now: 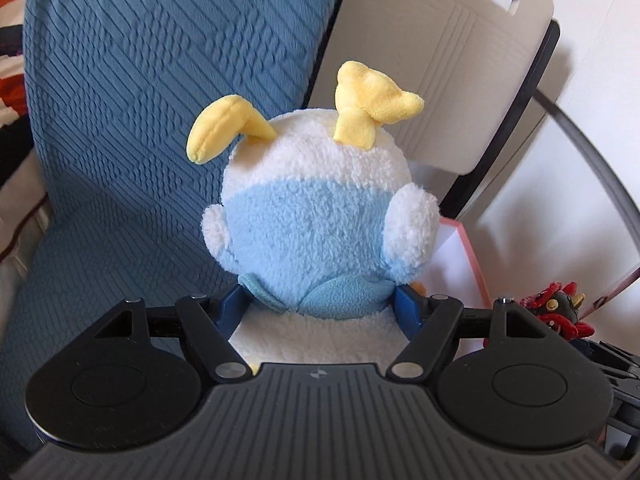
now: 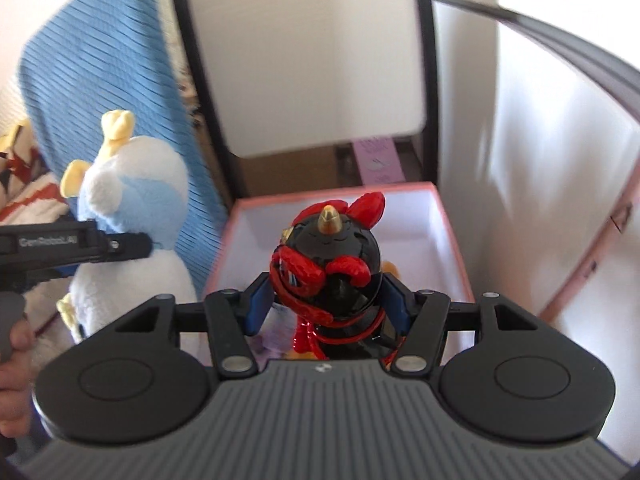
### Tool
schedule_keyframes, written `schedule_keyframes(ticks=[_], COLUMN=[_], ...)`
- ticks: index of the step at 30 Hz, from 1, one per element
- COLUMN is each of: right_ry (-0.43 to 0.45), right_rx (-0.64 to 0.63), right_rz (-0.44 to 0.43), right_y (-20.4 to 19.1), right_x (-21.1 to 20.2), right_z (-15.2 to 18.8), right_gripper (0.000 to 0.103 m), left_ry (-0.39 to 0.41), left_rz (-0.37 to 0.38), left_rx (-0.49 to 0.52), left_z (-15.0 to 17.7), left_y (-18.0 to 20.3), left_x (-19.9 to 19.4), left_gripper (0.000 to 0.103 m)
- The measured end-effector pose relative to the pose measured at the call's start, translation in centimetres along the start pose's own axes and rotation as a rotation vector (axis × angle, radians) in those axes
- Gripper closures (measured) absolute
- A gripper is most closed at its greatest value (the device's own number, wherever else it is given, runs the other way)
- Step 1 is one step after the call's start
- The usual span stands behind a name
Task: Organize objects
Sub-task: 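Carry the bird plush with left tool while right tool carries the figure over the box, then open left tool to drop the bird plush while right tool drops the figure into the box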
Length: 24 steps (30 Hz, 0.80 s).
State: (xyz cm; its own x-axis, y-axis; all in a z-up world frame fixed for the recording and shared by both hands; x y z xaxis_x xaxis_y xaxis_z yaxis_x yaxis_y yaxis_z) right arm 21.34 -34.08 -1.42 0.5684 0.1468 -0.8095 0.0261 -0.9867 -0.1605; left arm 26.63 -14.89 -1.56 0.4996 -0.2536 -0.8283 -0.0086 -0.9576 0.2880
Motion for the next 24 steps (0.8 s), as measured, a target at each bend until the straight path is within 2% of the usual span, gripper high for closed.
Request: schedule_keyframes(ticks=[5,14,19,22,24], right_ry=[-0.063,-0.150,-0.165,-0.173,-0.167], right_rx=[0.030,0.076,0.101,0.120,0.138], right_rz=[0.023,0.024,0.033,0.037,0.020], right_y=[2.2,3.8,4.9,5.6,6.0], right_x=[3.2,7.0,7.8,7.8,7.5], right_z=[1.2,3.3,3.5,3.4,3.2], right_gripper=[0.042,0.041,0.041,0.041,0.039], left_ry=[-0.035,-0.039,-0.062,-0.032,-0.024], left_rz=[-0.012,-0.032,-0.007,0.056,0.063], left_rx=[0.002,0.028,-0.011,-0.033,-0.033], left_z=[0.5,-0.6,-1.5,-2.0,-2.3], left_y=[0.4,1.1,0.7,0.5,0.5], left_x=[2.7,4.8,4.9,3.8,3.1], left_gripper=[0.025,0.024,0.020,0.017,0.015])
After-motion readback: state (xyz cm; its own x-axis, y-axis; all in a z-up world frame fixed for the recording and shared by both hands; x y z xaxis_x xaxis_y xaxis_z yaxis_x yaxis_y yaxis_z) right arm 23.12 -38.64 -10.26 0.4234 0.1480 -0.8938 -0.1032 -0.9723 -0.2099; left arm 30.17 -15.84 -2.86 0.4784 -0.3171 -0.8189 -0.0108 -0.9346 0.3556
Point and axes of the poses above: each gripper's, at about its wrist camera, not at the fingertips, and x roughly the way its jaws point, y to its right, z to its underside, the point moved 4 cm from there along x, roughly the way its jaws point, and after that the axes turned 10 degrees about -y, right-handed, at the moved point
